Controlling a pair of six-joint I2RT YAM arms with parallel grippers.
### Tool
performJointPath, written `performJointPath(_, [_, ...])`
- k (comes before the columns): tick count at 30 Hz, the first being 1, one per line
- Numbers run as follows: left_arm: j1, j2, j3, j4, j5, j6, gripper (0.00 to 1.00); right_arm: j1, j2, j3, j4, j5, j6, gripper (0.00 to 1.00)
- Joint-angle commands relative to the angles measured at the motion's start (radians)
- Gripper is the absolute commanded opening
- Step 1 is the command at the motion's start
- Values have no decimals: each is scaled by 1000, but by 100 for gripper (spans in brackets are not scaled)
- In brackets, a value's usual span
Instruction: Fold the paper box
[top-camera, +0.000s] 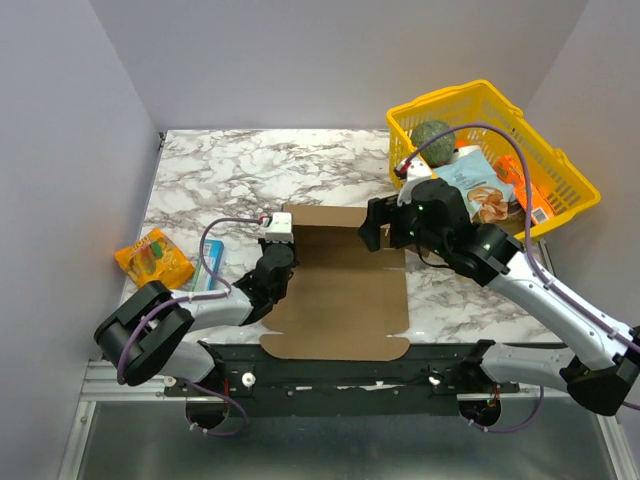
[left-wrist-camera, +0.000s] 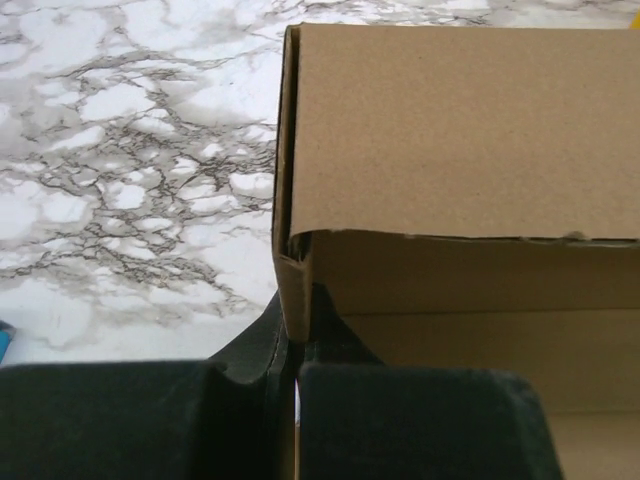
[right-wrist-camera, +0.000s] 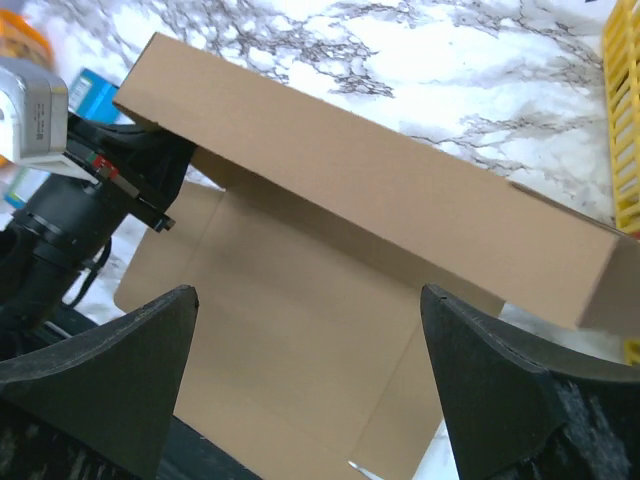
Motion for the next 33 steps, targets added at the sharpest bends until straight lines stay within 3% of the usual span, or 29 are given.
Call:
performJointPath(1, [3,-77,-24,-161,-49,-40,0,-44,-29,-70,-20,10,145,100])
performJointPath(6, [3,-98,-52,-146,-46,-16,0,-182,-26,-137,35,-132,159,100])
performJointPath(24, [3,-112,-63,-127,-34,0,0,-246,40,-177,80,-111,178,99])
performJointPath(33, [3,-126,-69,-121,-25,3,0,-265,71,-192,150,-177,205,99])
